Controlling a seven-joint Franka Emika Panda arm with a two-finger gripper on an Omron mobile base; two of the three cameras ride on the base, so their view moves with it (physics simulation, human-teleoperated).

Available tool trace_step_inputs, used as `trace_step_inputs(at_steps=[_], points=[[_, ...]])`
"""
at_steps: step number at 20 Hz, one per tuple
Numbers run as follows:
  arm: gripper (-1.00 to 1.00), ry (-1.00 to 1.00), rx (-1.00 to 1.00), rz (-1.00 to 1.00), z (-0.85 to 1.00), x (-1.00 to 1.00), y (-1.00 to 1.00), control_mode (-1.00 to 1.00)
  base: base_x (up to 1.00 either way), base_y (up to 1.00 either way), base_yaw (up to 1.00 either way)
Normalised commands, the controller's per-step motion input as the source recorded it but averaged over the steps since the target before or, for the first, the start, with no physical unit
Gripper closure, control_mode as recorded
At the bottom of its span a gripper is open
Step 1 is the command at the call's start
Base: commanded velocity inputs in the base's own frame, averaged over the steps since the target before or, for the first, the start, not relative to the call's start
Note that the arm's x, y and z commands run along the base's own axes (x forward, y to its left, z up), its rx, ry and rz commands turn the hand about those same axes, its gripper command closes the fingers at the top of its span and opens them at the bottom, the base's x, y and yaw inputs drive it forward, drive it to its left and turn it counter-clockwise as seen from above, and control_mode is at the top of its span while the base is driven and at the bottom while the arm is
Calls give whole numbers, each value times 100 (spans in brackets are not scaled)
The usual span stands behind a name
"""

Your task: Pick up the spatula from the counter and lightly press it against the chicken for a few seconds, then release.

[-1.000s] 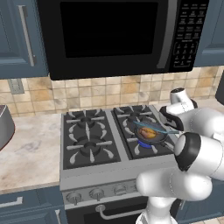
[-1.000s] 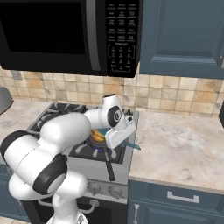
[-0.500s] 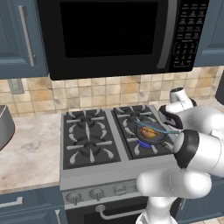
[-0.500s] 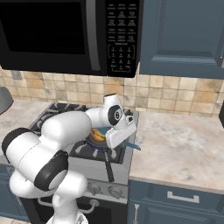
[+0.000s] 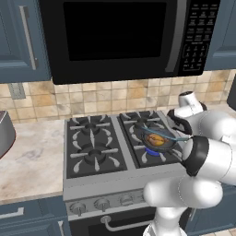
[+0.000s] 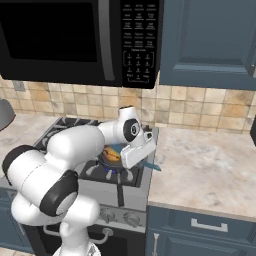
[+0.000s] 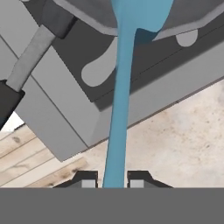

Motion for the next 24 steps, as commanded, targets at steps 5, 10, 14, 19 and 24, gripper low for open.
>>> trace_step_inputs(at_steps=[5,10,14,19,24], points=[[100,-9,0,4,52,-17,-4,-100,0,0,0],[100,-14,1,10,75,-21,-16,-100,0,0,0],[100,-14,2,12,64,-35,-14,-100,0,0,0],[100,-14,5,14,53,-32,-11,-100,0,0,0],[100,-9,12,10,27,-29,-2,-100,0,0,0]])
